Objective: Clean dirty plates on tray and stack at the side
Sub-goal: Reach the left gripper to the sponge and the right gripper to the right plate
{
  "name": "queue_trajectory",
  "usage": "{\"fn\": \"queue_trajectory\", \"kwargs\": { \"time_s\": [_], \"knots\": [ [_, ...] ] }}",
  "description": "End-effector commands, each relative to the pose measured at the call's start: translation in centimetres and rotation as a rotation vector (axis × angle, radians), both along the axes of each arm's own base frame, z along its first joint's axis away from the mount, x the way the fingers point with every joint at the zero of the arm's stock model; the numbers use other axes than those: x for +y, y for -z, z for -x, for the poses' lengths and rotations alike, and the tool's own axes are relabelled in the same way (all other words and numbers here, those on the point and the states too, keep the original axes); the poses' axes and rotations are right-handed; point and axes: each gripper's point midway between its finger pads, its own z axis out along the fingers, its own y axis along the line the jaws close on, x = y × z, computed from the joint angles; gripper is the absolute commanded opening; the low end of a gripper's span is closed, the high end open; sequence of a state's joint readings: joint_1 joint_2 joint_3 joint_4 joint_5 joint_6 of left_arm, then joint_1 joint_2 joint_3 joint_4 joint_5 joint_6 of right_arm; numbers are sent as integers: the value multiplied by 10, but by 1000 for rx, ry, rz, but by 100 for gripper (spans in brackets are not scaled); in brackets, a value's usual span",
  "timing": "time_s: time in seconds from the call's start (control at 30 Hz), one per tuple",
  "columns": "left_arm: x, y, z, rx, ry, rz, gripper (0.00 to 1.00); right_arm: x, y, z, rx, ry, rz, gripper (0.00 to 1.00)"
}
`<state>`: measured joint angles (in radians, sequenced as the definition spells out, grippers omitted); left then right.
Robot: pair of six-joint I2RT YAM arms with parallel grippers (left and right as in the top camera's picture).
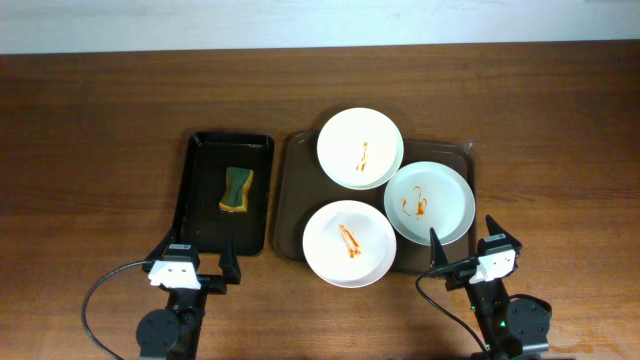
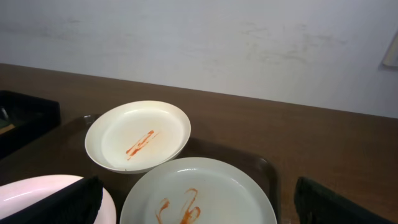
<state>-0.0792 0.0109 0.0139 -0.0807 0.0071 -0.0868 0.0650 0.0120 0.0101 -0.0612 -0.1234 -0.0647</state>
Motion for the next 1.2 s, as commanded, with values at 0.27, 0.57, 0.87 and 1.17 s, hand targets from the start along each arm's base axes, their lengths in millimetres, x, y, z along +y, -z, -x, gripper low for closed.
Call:
{"fn": "queue_trajectory", "kwargs": {
  "time_s": [0.27, 0.57, 0.87, 1.17],
  "knots": [
    [1, 2, 0, 2, -6, -9, 100, -2, 3, 0, 4, 10, 7, 98],
    [1, 2, 0, 2, -6, -9, 100, -2, 3, 0, 4, 11, 7, 98],
    [1, 2, 0, 2, -6, -9, 100, -2, 3, 0, 4, 11, 7, 98],
    [1, 5, 0, 28, -2, -10, 100, -2, 3, 0, 6, 9, 5, 98]
  ]
}}
